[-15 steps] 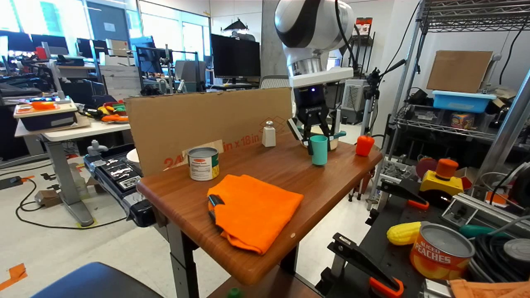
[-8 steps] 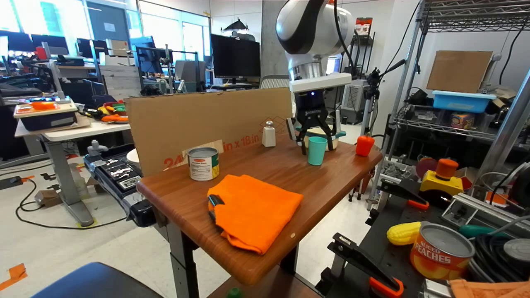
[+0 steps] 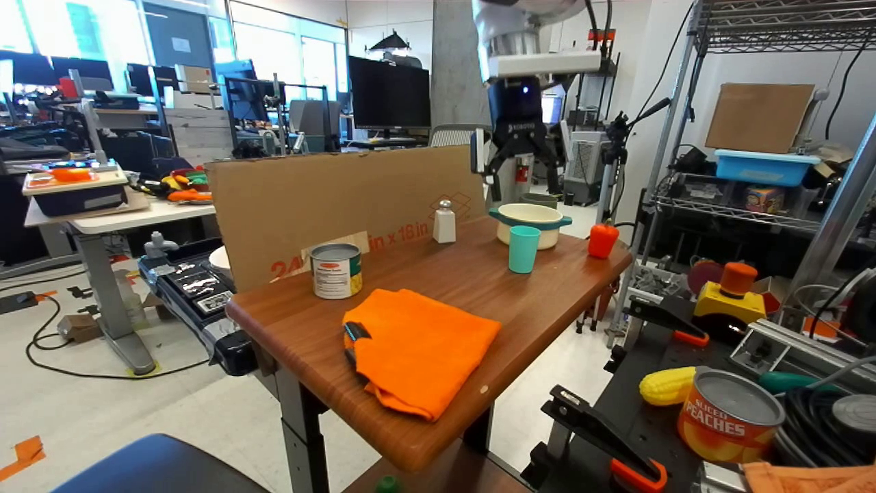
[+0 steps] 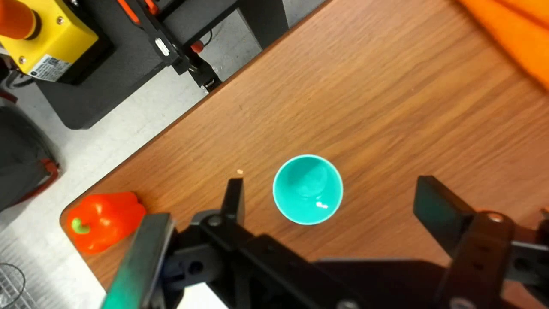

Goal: Move the blue cup

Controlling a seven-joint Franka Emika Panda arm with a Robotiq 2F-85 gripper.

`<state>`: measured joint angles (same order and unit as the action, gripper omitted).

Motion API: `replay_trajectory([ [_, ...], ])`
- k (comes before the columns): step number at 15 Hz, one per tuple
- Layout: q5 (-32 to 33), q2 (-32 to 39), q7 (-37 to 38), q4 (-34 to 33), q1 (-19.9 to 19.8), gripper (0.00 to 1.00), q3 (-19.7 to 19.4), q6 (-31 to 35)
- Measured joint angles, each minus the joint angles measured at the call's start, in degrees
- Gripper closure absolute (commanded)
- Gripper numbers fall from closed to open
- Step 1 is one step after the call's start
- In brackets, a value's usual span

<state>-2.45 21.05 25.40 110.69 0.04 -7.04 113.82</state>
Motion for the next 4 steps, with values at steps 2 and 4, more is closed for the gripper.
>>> replay_trajectory([
  [2,1.03,-6.00,-0.08,3.45,1.60,0.00,0.82,-1.47],
  [4,1.22,-9.16,-0.05,5.82,2.39,0.00,1.17,-1.77],
])
